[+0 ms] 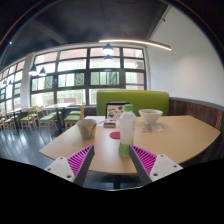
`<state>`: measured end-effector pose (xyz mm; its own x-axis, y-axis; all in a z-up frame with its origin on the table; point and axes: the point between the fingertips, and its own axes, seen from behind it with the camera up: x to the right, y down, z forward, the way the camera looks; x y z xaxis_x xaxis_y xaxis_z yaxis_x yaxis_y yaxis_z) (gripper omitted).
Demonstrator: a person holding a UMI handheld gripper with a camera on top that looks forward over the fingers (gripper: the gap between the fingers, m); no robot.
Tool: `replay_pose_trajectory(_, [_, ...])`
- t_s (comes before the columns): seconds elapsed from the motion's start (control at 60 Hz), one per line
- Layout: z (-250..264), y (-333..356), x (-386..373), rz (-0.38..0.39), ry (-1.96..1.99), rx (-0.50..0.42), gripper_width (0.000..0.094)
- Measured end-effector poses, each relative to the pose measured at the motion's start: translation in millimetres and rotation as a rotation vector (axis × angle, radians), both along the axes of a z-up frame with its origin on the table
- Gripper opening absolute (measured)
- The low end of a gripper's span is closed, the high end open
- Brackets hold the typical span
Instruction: Pour water
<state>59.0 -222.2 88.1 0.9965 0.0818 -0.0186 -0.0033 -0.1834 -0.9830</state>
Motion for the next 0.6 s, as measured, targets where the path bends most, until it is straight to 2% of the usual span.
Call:
replay_pose_trajectory(0.083, [-2,27,19,-0.048,-0.023,-0.005,0.0799])
replay_pose_trajectory(0.1, [-9,30,-4,-0.056,-0.027,-0.001,0.0801])
replay_pose_trajectory(0.15, [-6,62,34,-0.055,-0.03,-0.002,0.0804])
replay_pose_trajectory(0.333, [-10,130,45,-0.068,-0.052,0.002,0.079])
replay_pose_trajectory(0.4, [-14,156,50,-0.08,-0.071,-0.009,0.0715])
replay_pose_trajectory(0.467, [-17,174,54,-0.091,-0.081,-0.02,0.0478])
replay_pose_trajectory(0.5, [-17,173,50,-0.097,-0.069,-0.017,0.0471])
replay_pose_trajectory(0.6, [-17,184,50,-0.078,-0.043,-0.004,0.0376])
